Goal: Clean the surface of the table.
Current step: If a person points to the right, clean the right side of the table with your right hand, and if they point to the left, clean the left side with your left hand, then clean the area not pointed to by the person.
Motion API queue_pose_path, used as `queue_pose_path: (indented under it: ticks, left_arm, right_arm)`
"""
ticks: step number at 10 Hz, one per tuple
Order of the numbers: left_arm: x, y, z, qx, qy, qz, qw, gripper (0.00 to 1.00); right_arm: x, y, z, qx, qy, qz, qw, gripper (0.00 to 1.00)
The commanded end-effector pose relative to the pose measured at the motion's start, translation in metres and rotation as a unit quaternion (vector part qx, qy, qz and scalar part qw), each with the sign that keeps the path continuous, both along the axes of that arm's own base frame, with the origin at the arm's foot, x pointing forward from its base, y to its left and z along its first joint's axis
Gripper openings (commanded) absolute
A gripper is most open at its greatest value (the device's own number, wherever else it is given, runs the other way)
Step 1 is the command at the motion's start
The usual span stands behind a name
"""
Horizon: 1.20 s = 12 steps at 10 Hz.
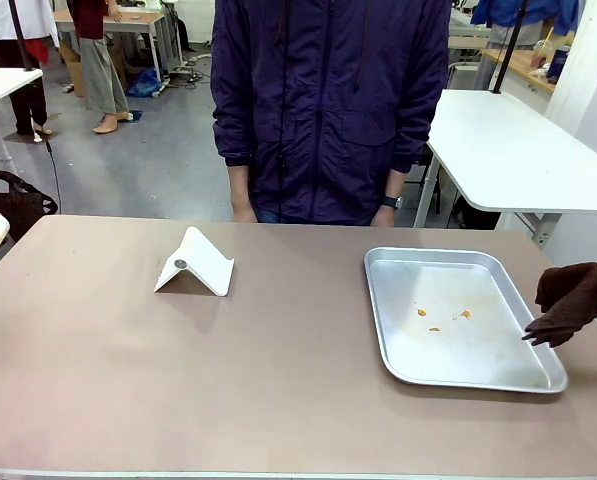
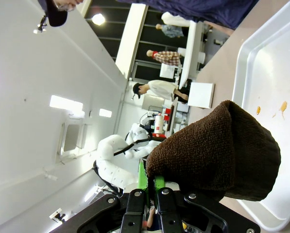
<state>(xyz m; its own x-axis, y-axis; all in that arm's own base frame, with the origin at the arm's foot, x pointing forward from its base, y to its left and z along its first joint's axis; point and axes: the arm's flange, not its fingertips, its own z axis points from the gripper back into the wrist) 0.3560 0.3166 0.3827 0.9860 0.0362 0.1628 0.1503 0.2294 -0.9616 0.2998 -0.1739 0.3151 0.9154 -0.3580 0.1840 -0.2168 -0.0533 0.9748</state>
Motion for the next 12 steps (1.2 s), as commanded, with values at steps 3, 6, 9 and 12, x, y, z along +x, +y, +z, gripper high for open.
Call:
queue_pose_path:
  ticks: [3, 6, 9, 12]
  left_arm:
    - [-0.003, -0.0024, 0.0086, -0.009, -0.006, -0.002, 1.0, 0.22]
    - [-0.003, -0.0024, 0.0086, -0.009, -0.006, -0.002, 1.0, 0.22]
    - [-0.003, -0.0024, 0.0086, -0.009, -0.006, -0.002, 1.0, 0.22]
    - [-0.003, -0.0024, 0.0086, -0.009, -0.006, -0.002, 1.0, 0.22]
  right_arm:
    - [-0.0013, 0.0003, 0.0061, -0.001, 0.004, 0.0, 1.0, 0.0]
    - [-0.0013, 0.0003, 0.0061, -0.001, 0.004, 0.0, 1.0, 0.0]
    - [-0.0013, 0.0003, 0.0061, -0.001, 0.004, 0.0, 1.0, 0.0]
    - [0.0, 0.0, 0.0, 0.0, 0.0, 0.0, 1.0, 0.06]
